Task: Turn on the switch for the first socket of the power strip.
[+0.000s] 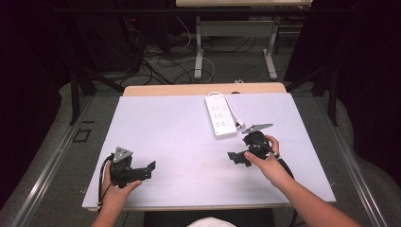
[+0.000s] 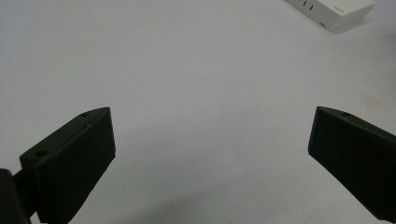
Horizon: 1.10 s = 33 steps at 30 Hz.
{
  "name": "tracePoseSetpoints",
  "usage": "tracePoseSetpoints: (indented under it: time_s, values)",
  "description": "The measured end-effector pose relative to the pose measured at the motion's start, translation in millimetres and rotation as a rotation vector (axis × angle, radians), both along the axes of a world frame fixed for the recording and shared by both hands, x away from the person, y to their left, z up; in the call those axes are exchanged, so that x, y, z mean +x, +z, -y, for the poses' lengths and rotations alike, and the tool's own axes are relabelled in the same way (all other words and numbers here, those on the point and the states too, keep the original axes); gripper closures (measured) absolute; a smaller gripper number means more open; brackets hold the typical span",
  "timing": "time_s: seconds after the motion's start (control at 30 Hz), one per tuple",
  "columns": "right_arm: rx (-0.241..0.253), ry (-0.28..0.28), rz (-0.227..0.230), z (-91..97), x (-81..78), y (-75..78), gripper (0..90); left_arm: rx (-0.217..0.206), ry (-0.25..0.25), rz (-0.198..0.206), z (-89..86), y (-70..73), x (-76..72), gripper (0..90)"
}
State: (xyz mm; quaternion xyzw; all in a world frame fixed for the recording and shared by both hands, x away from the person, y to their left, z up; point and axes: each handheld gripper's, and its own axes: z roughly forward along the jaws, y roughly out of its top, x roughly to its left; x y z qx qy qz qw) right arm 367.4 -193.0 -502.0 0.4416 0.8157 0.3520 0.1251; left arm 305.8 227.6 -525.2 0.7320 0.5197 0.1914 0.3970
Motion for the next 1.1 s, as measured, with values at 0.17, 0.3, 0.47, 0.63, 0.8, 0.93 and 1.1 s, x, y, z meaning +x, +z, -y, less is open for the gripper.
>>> tracePoseSetpoints:
  time_s: [0.17,0.3,0.47,0.63,0.8,0.93,1.1]
  values:
    - [0.001,0.018,0.012,4.6,-12.7,-8.9,0.0,0.002,0.005,0.000,-0.4,-0.1,0.0,0.6]
    - [-0.015,0.047,0.046,10.0,-21.8,-15.8,0.0,0.002,0.004,0.000,-0.9,0.0,0.2,0.6]
    - [0.001,0.041,0.073,19.2,-31.9,-27.3,0.0,0.007,0.007,0.000,-1.7,0.0,0.4,0.6]
    - [0.001,0.036,0.082,28.3,-41.7,-35.9,0.0,0.009,0.007,-0.002,-2.0,-0.2,0.4,0.6]
    - [0.015,0.027,0.100,34.0,-46.6,-45.9,0.0,0.015,0.005,-0.002,-1.8,0.0,0.1,0.6]
    - [0.007,0.030,0.110,34.8,-48.5,-52.7,0.0,0.013,0.008,-0.004,-1.3,-0.8,0.5,0.6]
    - [0.004,0.030,0.125,35.2,-47.8,-54.2,0.0,0.015,0.002,-0.006,-1.2,-1.0,0.9,0.6]
